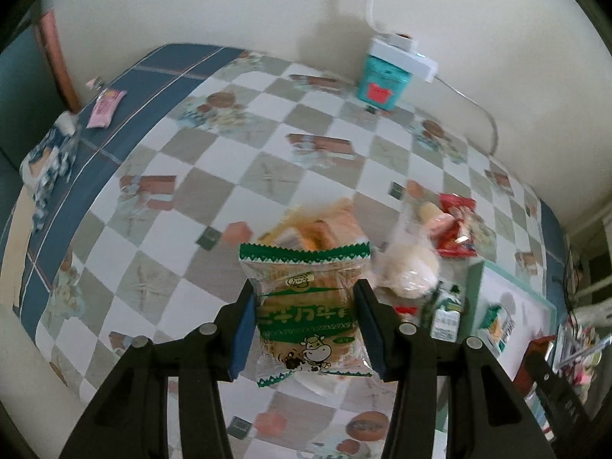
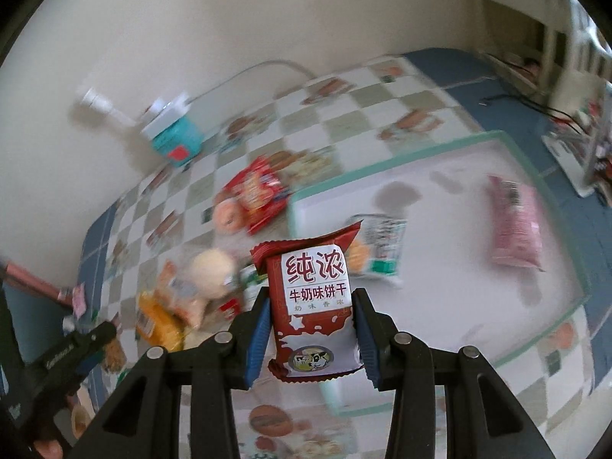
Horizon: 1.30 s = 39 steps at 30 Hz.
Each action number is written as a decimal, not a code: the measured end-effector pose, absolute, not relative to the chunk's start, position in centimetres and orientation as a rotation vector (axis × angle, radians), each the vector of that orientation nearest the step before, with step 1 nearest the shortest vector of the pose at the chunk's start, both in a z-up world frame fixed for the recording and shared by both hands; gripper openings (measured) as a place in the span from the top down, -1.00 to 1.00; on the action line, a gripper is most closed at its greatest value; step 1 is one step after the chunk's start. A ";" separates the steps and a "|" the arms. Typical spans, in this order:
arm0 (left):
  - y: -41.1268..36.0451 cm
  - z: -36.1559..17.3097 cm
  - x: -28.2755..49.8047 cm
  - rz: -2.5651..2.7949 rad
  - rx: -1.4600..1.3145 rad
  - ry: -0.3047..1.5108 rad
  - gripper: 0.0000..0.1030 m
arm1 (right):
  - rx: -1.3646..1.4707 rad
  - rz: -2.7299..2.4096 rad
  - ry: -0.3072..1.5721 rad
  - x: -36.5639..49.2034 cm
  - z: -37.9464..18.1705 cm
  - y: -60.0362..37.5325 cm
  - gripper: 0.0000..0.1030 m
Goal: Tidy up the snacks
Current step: 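Carry both packs into the white tray and open both grippers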
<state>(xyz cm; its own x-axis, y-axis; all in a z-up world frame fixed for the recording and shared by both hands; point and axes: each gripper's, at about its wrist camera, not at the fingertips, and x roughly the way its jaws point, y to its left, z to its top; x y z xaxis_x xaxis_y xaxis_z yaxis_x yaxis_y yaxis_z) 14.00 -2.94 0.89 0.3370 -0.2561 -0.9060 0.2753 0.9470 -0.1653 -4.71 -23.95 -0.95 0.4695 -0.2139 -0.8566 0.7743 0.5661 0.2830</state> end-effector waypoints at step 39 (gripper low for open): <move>-23.0 -4.7 -2.3 -0.762 0.503 1.228 0.00 | 0.931 -0.858 0.982 -13.9 -6.9 -33.0 0.14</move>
